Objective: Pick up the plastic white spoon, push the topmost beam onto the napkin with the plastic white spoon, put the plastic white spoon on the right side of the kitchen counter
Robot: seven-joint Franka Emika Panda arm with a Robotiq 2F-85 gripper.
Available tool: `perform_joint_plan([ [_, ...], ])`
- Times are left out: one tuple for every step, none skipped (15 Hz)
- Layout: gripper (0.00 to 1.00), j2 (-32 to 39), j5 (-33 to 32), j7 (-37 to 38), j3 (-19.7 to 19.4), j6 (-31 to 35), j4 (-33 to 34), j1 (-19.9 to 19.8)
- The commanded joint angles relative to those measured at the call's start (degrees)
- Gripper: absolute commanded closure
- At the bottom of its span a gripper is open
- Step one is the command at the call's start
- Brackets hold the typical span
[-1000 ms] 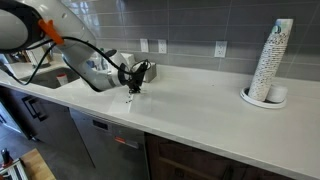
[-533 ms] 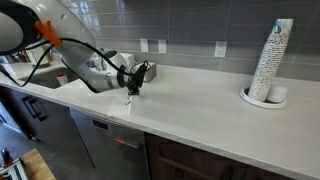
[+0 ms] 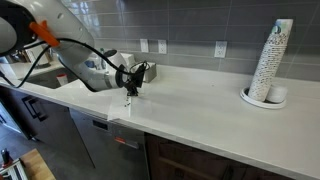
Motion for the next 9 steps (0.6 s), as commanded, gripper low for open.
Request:
perform_joint_plan([
  [0.97, -0.15, 2.38, -2.29, 3.68, -1.17, -1.02, -3.58],
  [0.97, 0.18, 2.97, -1.51, 4.63, -0.14, -0.65, -4.07],
  [0.97, 0.30, 3.63, -0.81, 5.37, 0.14, -0.30, -4.36],
  [0.97, 0.10, 4.25, 0.45, 5.68, 0.56, 0.26, -4.19],
  [0.97, -0.70, 4.80, 2.15, 5.54, -0.18, 0.82, -3.52],
  [0.97, -0.92, 5.61, 3.31, 5.87, -1.07, 1.36, -3.24],
  [0.97, -1.76, 6.64, 6.15, 5.26, -2.16, 2.15, -2.41],
  [0.97, -2.22, 7.42, 8.81, 4.53, -2.23, 2.88, -1.90],
  [0.97, -2.18, 8.87, 10.80, 4.74, -2.96, 3.66, -2.35],
])
